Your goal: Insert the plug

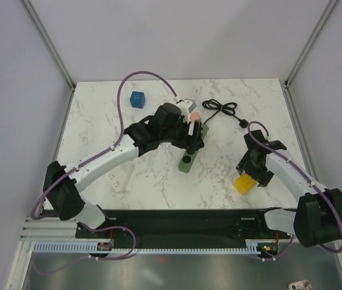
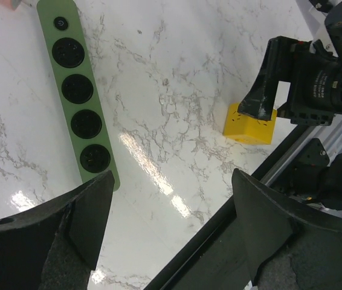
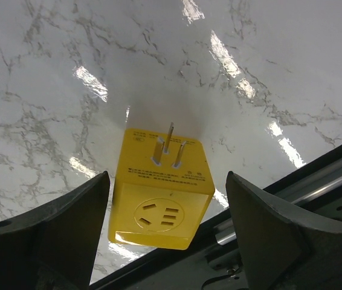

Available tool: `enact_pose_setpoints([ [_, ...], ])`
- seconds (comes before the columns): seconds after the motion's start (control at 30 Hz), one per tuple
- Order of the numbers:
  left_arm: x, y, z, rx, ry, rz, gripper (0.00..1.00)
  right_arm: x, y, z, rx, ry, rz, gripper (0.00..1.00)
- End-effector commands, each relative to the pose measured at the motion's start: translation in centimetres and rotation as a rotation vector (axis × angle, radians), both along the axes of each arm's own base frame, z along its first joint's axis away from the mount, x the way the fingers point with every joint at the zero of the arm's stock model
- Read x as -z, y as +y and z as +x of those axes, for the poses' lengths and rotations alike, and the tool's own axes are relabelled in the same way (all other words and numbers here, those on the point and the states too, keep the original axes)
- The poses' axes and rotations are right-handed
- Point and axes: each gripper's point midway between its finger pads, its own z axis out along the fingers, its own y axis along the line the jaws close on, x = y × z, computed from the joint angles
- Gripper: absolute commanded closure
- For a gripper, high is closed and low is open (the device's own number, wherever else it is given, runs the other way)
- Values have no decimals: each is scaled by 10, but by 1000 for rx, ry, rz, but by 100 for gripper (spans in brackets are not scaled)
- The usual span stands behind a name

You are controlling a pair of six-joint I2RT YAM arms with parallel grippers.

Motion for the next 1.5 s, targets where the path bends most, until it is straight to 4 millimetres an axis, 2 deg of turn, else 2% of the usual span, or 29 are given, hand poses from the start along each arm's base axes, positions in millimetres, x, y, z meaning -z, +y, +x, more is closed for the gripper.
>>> enact_pose_setpoints([
  [0.0, -29, 9, -6, 25, -39, -25, 14, 4, -1, -4, 23, -6, 1, 14],
  [0.13, -27, 16, 2, 21, -50, 7, 14, 9, 12, 2, -1, -37, 72, 18],
  [0.17, -26, 17, 1, 26, -43, 16, 14, 7, 17, 11, -25, -87, 96, 20],
  [0.27, -24, 19, 0, 42, -43, 26, 14, -4, 29, 27, -95, -189, 150, 29],
  [0.33, -19, 21, -2, 54, -40, 36, 15, -12, 37, 34, -117, -235, 192, 38],
  [0.37, -18, 21, -4, 60, -37, 36, 15, -18, 42, 41, -124, -278, 220, 42],
  [0.4, -13, 23, -6, 61, -28, 44, 15, -22, 48, 44, -129, -297, 250, 51],
  [0.47, -11, 23, -9, 54, -7, 35, 15, -33, 67, 52, -132, -341, 360, 55],
  [0.5, -8, 24, -12, 53, 8, 33, 15, -37, 74, 54, -135, -355, 403, 57],
  [0.57, -15, 22, -19, 49, 32, -13, 15, -51, 92, 60, -144, -406, 507, 60],
  [0.6, -8, 24, -24, 50, 53, -19, 14, -57, 97, 62, -125, -422, 549, 59],
  [0.63, -15, 19, -27, 61, 53, -75, 14, -63, 102, 64, -122, -445, 581, 60],
  [0.7, -23, 17, -35, 80, 48, -135, 11, -83, 110, 69, -126, -517, 647, 61],
  [0.73, -17, 17, -40, 89, 63, -147, 10, -92, 112, 71, -99, -541, 676, 62],
  [0.77, -25, 11, -43, 126, 49, -191, 9, -108, 113, 74, -100, -599, 700, 63],
  [0.83, -25, 8, -47, 152, 47, -214, 5, -125, 115, 76, -48, -644, 755, 64],
  [0.87, -31, 5, -46, 161, 29, -240, 4, -140, 117, 77, -47, -700, 789, 64],
  [0.97, -41, -6, -47, 200, 19, -293, 2, -165, 122, 76, -16, -772, 882, 66],
  [1.13, -54, -21, -46, 233, -3, -331, 1, -194, 127, 72, -9, -847, 993, 67],
  [1.23, -66, -28, -45, 252, -54, -356, 1, -207, 133, 68, -28, -872, 1061, 67],
  [1.33, -69, -32, -46, 301, -93, -362, 3, -213, 140, 65, -49, -875, 1140, 68],
  [1.37, -73, -31, -49, 318, -107, -363, 4, -208, 146, 59, -72, -835, 1166, 68],
  [1.47, -91, -24, -60, 382, -160, -379, 5, -218, 157, 49, -187, -829, 1227, 71],
])
